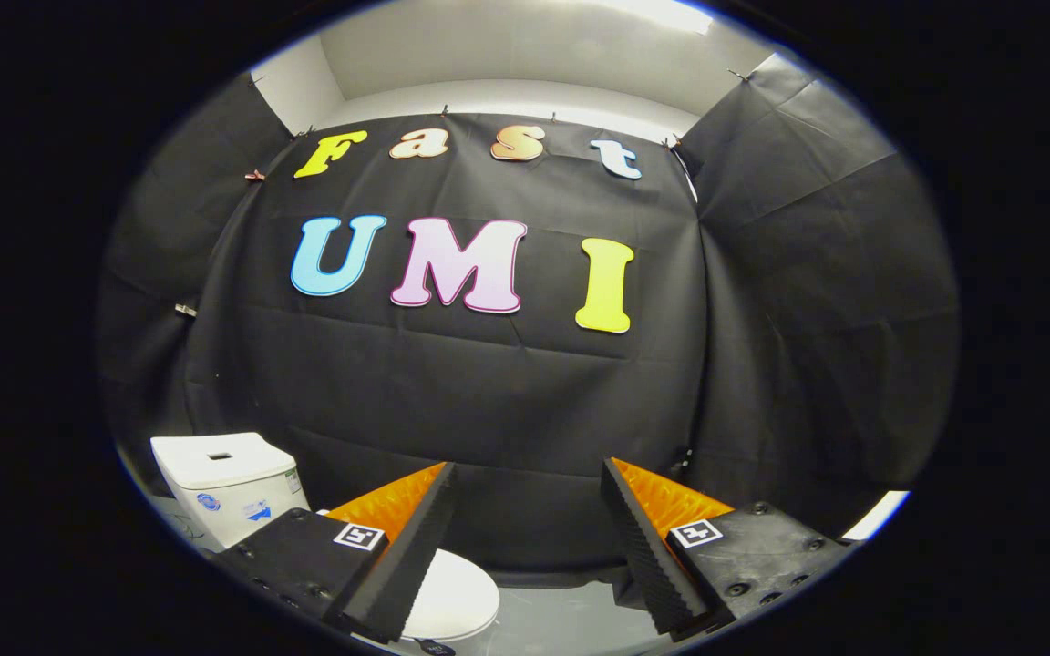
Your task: Open the toilet lid.
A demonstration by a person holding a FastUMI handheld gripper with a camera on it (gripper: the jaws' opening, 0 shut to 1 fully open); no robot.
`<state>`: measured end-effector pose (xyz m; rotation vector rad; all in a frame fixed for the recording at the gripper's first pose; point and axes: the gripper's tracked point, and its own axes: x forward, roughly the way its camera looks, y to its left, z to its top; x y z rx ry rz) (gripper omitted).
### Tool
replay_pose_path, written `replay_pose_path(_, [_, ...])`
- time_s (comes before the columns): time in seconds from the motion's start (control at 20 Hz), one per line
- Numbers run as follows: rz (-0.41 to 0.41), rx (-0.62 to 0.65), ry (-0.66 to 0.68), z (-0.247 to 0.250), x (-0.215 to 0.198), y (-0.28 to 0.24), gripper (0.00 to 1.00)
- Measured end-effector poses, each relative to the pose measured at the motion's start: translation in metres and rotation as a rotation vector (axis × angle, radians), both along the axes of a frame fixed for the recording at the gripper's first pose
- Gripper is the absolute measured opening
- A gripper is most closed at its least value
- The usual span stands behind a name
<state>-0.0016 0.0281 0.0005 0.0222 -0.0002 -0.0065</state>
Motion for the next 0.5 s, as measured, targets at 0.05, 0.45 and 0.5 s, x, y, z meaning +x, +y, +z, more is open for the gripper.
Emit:
replay_pose_path(0.05, [0.002,0.001,-0.006,0.003,0.002,0.001,0.98])
replay_pose_path(0.45, [0.028,0.086,0.062,-0.027,0.010,0.021,0.98])
replay_pose_path(0.5, [0.018,0.123,0.090,-0.038,0.012,0.021,0.98])
